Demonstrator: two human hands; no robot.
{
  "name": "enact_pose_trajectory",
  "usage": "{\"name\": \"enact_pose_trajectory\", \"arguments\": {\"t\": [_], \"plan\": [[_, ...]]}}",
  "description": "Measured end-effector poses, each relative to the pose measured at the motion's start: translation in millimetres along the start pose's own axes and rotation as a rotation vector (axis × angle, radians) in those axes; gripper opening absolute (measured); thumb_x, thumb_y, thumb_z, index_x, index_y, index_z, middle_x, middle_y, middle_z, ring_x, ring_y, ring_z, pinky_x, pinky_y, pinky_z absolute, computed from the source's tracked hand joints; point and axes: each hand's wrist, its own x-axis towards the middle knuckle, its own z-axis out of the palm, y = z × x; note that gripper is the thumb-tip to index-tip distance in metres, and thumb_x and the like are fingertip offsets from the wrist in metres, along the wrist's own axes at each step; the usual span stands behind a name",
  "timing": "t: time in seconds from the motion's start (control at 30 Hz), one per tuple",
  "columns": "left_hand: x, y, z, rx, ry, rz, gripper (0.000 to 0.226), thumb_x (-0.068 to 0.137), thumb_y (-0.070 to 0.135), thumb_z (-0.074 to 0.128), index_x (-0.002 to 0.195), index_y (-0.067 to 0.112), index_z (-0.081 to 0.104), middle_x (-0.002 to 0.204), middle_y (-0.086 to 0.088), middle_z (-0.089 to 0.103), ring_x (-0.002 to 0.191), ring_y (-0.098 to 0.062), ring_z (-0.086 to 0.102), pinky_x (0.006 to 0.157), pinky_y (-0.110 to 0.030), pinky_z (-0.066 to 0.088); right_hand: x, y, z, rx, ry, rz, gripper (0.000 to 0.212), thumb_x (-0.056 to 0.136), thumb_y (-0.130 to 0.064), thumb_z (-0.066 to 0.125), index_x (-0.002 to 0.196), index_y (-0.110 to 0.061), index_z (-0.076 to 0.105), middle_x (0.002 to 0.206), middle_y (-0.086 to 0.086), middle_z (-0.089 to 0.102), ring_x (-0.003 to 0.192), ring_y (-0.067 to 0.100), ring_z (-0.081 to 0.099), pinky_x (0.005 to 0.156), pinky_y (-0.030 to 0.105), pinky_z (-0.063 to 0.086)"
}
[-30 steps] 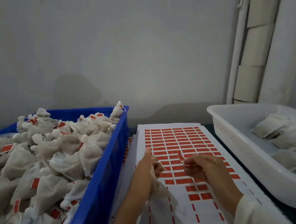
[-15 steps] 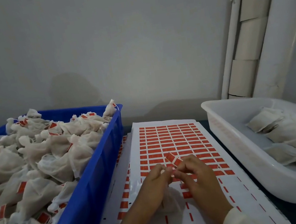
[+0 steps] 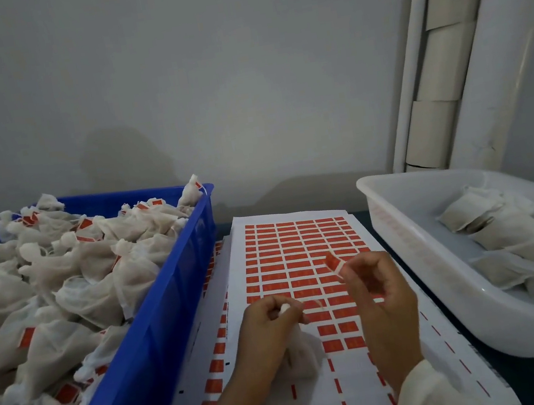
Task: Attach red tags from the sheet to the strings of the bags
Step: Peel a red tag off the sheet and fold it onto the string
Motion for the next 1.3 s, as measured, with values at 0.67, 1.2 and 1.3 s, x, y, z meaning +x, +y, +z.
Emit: {"name": "enact_pose_trajectory", "arguments": {"t": [0.67, 1.2, 1.3], "plan": [[-3, 2, 6, -0.060, 0.041, 0.067, 0.014, 0.082, 0.024, 0.066, 0.071, 0.032, 0.063, 0.073, 0.024, 0.064, 0.071, 0.005, 0.061, 0.051, 0.000, 0.040, -14, 16, 20, 0.229, -0.054, 0.322, 0.003, 0.081, -0.019, 0.065, 0.083, -0.017, 0.065, 0.067, -0.008, 0.071, 0.063, 0.011, 0.069, 0.051, 0.015, 0.052], [-5, 8, 7, -0.161, 0.014, 0.020, 0.013, 0.085, 0.021, 0.063, 0.074, 0.029, 0.063, 0.079, 0.017, 0.064, 0.078, -0.004, 0.059, 0.064, -0.008, 0.038, -14, 13, 17, 0.138, -0.072, 0.223, 0.005, 0.081, -0.021, 0.066, 0.084, -0.019, 0.063, 0.076, -0.007, 0.070, 0.066, 0.005, 0.068, 0.053, 0.012, 0.051], [-6, 7, 9, -0.123, 0.025, 0.047, 0.008, 0.081, 0.026, 0.067, 0.074, 0.028, 0.063, 0.080, 0.013, 0.066, 0.079, -0.011, 0.062, 0.065, -0.011, 0.043, -14, 14, 18, 0.094, -0.072, 0.164, 0.006, 0.081, -0.019, 0.066, 0.082, -0.023, 0.062, 0.075, -0.010, 0.068, 0.067, 0.003, 0.067, 0.054, 0.011, 0.051]]}}
